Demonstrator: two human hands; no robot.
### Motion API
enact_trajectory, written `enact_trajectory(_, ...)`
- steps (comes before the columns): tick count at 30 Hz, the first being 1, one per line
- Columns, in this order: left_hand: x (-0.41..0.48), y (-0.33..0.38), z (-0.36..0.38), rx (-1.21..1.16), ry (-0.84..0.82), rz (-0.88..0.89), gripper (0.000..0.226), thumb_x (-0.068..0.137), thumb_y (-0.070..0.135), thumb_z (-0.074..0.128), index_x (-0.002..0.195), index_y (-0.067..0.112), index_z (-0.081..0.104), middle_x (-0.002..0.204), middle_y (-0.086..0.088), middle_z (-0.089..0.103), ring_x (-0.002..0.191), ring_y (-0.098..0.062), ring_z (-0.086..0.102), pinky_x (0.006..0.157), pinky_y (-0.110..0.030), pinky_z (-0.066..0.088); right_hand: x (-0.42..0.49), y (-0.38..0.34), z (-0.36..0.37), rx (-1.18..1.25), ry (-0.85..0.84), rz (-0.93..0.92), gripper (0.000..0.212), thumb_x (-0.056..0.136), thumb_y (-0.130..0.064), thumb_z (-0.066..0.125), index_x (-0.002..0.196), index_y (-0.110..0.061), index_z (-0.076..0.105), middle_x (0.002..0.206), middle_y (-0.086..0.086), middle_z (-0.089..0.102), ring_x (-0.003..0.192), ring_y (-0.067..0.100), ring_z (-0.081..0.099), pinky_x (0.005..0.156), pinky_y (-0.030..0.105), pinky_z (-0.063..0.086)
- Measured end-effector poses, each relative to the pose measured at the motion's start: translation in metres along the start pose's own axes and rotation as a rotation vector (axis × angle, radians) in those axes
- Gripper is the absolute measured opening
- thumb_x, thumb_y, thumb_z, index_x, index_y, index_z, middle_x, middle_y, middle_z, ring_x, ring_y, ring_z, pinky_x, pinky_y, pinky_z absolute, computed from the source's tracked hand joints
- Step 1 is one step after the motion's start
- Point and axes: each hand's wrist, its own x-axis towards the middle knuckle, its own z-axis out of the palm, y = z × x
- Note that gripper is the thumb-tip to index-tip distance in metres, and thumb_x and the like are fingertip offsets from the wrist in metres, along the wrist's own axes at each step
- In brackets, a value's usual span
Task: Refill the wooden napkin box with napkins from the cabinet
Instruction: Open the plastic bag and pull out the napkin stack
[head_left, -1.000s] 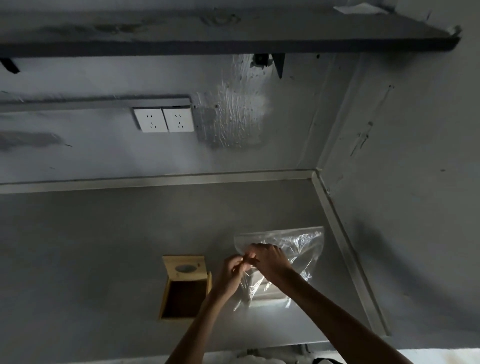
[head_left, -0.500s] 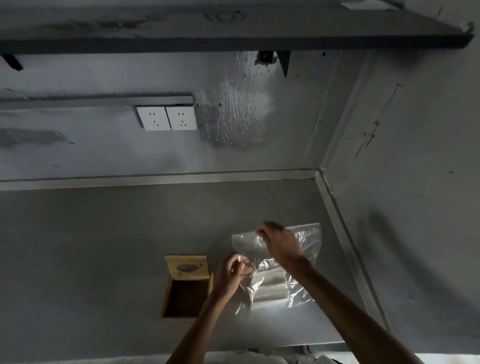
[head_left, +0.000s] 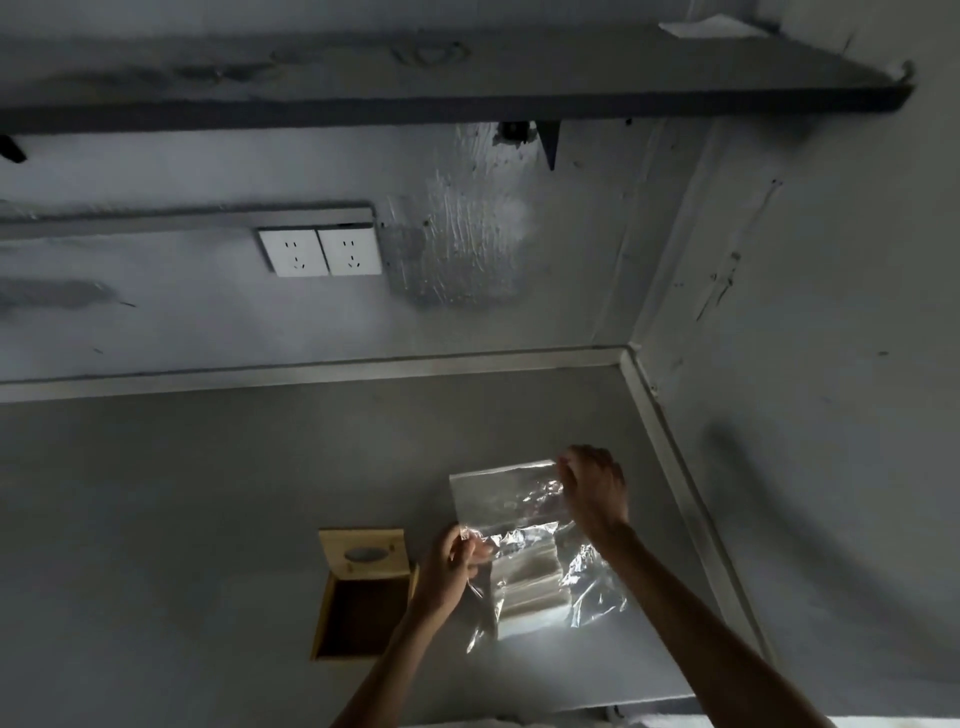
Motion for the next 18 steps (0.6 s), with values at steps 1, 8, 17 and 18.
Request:
enact_trajectory(1,0.001,0.0,-0.001,-0.016,-0.005,-0.005,0.018,0.1,0.019,0.046,0.098,0.005,0.057,0.098,-0.009,0.075,0.091,-0.018,0.073,0.075,-0.031,0.056,0.004,0.004,-0.003,0.022,0.014,-0.014,0.025,0.087,-0.041,0.049,0.099,-0.024,0.063,0.103,0.001,0.069,0.101,0.027,0.061,0.083,0.036,0.048)
enact_trajectory(8,0.003,0.009,0.005,-0.074,0.012,-0.045,0.015,0.098,0.015,0.048,0.093,0.005,0.058,0.092,-0.011,0.073,0.084,-0.018,0.072,0.067,-0.026,0.05,-0.04,0.005,0.022,-0.168,-0.201,-0.209,0.062,0.057,-0.056,0.078,0.107,-0.025,0.059,0.114,-0.001,0.06,0.11,0.023,0.051,0.081,0.039,0.052)
enact_trajectory(17,0.011,0.013,-0.005,0.07,0.084,0.051,0.022,0.098,0.016,0.045,0.078,0.019,0.055,0.076,-0.002,0.069,0.071,-0.011,0.072,0.06,-0.026,0.046,0.015,0.022,-0.044,0.311,0.081,-0.168,0.026,0.082,-0.037,0.062,0.079,-0.013,0.07,0.085,0.004,0.07,0.085,0.014,0.056,0.08,0.029,0.043)
enact_trajectory(18,0.011,0.013,-0.005,0.074,0.088,0.051,0.023,0.098,0.015,0.046,0.078,0.019,0.055,0.075,0.0,0.068,0.069,-0.008,0.071,0.058,-0.024,0.046,0.018,0.024,-0.054,0.342,0.154,-0.163,0.025,0.083,-0.035,0.063,0.083,-0.011,0.07,0.087,0.005,0.069,0.086,0.013,0.055,0.081,0.027,0.042)
